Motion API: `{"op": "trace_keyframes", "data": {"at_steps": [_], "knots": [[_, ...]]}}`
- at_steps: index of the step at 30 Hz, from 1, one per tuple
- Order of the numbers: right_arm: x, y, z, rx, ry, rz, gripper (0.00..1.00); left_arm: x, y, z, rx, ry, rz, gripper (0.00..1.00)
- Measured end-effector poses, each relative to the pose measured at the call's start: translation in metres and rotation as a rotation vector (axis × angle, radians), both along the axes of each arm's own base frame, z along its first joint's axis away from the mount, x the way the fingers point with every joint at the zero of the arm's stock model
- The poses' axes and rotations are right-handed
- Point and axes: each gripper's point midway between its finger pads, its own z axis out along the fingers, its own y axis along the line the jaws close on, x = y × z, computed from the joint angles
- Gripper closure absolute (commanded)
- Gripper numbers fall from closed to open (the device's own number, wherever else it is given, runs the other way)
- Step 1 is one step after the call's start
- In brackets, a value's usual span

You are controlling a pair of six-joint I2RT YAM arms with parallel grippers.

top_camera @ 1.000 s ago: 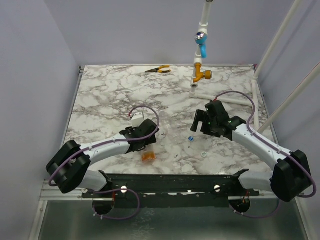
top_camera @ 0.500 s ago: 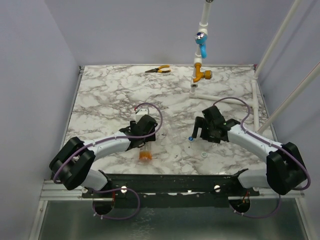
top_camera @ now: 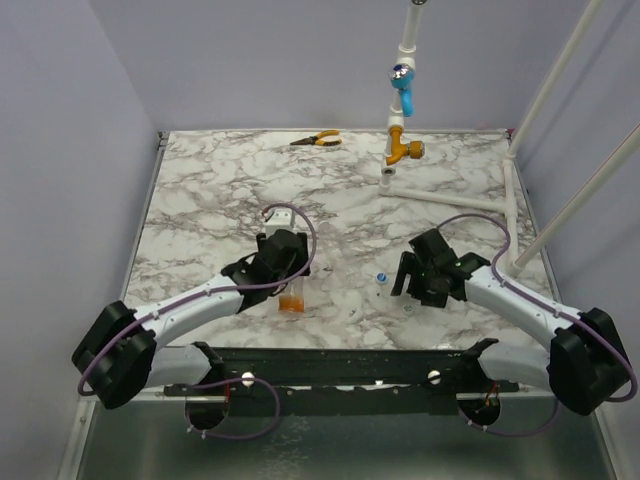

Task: Screw on the bottle caps
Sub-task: Pick up the plastic bottle at the center of the board.

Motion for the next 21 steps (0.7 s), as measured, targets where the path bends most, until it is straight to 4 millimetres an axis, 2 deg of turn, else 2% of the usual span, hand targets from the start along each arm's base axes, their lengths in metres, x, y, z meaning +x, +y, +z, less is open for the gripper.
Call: {"op": "trace_keyframes", "data": {"at_steps": [4, 7, 9, 11, 18, 21], "knots": [[-0.019, 0.003, -0.005, -0.026, 0.054, -0.005, 0.24, 0.003, 0.0, 0.025, -0.044, -0.08, -0.003, 0.4], [-0.032, 0.005, -0.011, -0.065, 0.093, -0.001, 0.34, 0.002, 0.002, 0.038, -0.065, -0.125, -0.017, 0.43], [-0.04, 0.002, -0.018, -0.102, 0.127, -0.008, 0.35, -0.001, 0.002, 0.046, -0.075, -0.159, -0.045, 0.43], [-0.043, -0.004, -0.024, -0.137, 0.154, -0.033, 0.37, -0.004, 0.0, 0.055, -0.09, -0.191, -0.082, 0.43], [-0.041, -0.007, -0.027, -0.163, 0.144, -0.061, 0.38, -0.015, -0.011, 0.107, -0.153, -0.361, -0.248, 0.41], [-0.039, -0.007, -0.029, -0.172, 0.144, -0.057, 0.45, -0.022, -0.017, 0.12, -0.151, -0.41, -0.329, 0.42]]}}
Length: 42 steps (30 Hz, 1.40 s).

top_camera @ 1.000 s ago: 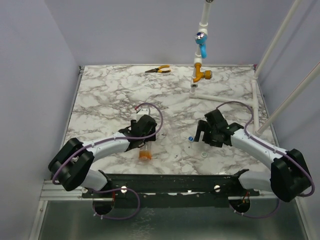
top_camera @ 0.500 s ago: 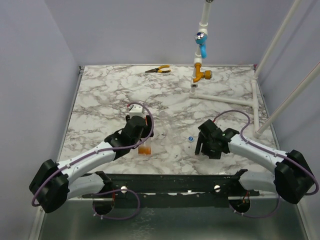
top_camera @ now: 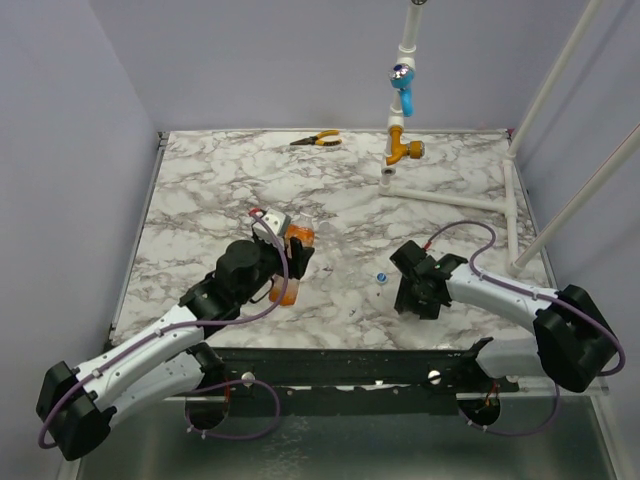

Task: Screw on the bottle caps
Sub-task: Screw the bottle cap onto the plastic bottle.

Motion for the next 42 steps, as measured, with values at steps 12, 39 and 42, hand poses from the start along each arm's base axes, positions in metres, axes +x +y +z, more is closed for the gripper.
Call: {"op": "trace_keyframes", "data": {"at_steps": [12, 39, 42], "knots": [[0.007, 0.003, -0.001, -0.021, 0.004, 0.024, 0.59, -0.028, -0.02, 0.022, 0.077, -0.16, -0.275, 0.43], [0.076, 0.099, 0.205, 0.474, -0.409, 0.335, 0.71, -0.087, -0.047, 0.022, 0.133, -0.248, -0.704, 0.41], [0.068, 0.113, 0.236, 0.585, -0.447, 0.422, 0.71, -0.094, -0.046, 0.02, 0.131, -0.234, -0.732, 0.41]]}}
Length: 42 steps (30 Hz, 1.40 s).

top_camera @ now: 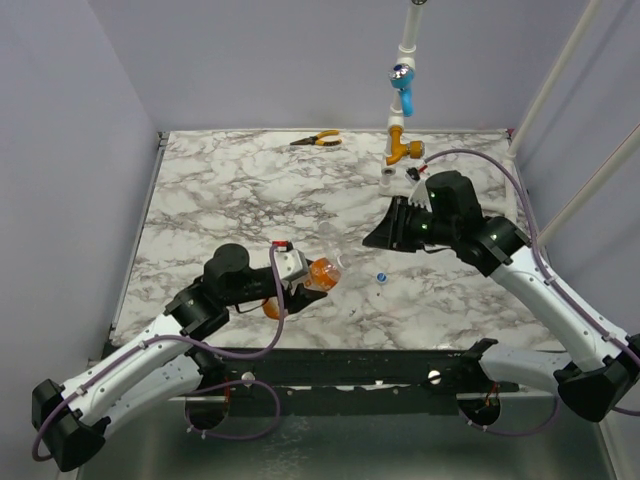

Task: Screw on the bottle caps
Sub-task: Screw the bottle cap onto the plastic bottle.

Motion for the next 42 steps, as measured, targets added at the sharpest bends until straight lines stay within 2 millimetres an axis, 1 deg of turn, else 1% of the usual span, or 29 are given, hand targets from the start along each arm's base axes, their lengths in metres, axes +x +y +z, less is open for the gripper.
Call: {"op": "trace_keyframes", "data": {"at_steps": [4, 7, 10, 13, 17, 21, 27, 37, 42], "knots": [[-0.021, 0.015, 0.028, 0.11, -0.031, 0.142, 0.71, -0.008, 0.001, 0.004, -0.003, 0.008, -0.034, 0.42], [-0.036, 0.028, 0.042, 0.192, -0.032, 0.254, 0.71, -0.012, -0.001, 0.01, -0.009, 0.007, -0.055, 0.43], [-0.049, 0.036, 0.045, 0.251, -0.016, 0.344, 0.71, -0.013, -0.004, 0.016, -0.015, 0.007, -0.074, 0.43], [-0.059, 0.04, 0.047, 0.283, 0.002, 0.401, 0.71, -0.015, -0.005, 0.017, -0.017, 0.009, -0.089, 0.43], [-0.066, 0.042, 0.052, 0.314, 0.007, 0.45, 0.71, -0.017, -0.005, 0.017, -0.017, 0.012, -0.099, 0.43], [-0.073, 0.043, 0.053, 0.33, 0.018, 0.484, 0.71, -0.02, -0.005, 0.017, -0.018, 0.015, -0.112, 0.43], [-0.075, 0.041, 0.049, 0.316, 0.013, 0.507, 0.71, -0.023, -0.006, 0.015, -0.009, 0.027, -0.127, 0.44], [-0.083, 0.034, 0.032, 0.257, 0.056, 0.525, 0.72, -0.023, -0.006, 0.007, 0.028, 0.04, -0.144, 0.46], [-0.085, 0.032, 0.027, 0.241, 0.067, 0.531, 0.73, -0.023, -0.007, 0.004, 0.04, 0.041, -0.151, 0.47]]}}
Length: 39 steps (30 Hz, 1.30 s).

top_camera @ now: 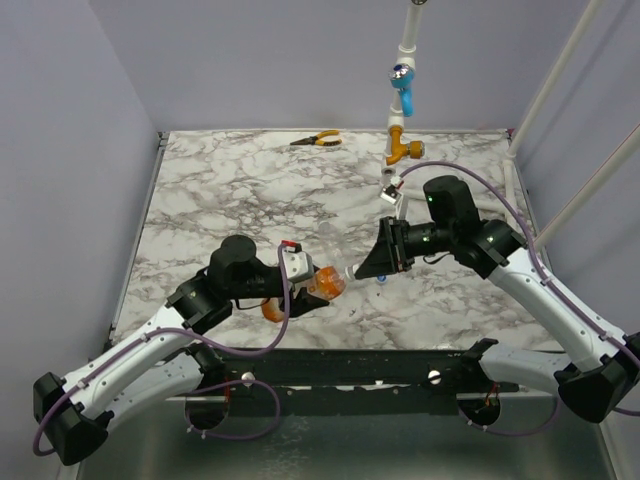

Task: Screw on the bottle caps
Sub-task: Screw the bottle cap onto the plastic bottle.

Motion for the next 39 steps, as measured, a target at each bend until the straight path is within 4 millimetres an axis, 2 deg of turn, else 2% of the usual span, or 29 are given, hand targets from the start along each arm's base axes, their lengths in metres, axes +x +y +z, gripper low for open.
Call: {"op": "trace_keyframes", "data": {"at_steps": [7, 16, 20, 26, 39], "knots": [[0.002, 0.0, -0.005, -0.017, 0.012, -0.007, 0.73, -0.001, -0.001, -0.004, 0.014, 0.013, -0.01, 0.48], [0.006, 0.001, -0.005, -0.025, 0.027, -0.03, 0.75, -0.002, -0.001, 0.0, 0.008, 0.011, -0.018, 0.49], [0.007, 0.002, -0.005, -0.025, 0.038, -0.037, 0.75, -0.001, -0.001, 0.0, 0.011, 0.012, -0.014, 0.53], [0.011, 0.005, -0.005, -0.015, 0.065, -0.058, 0.76, 0.008, -0.001, -0.002, 0.005, -0.015, 0.032, 0.53], [0.025, 0.011, -0.025, -0.067, 0.207, -0.141, 0.78, 0.029, 0.004, -0.021, 0.104, -0.154, 0.111, 0.55]]}}
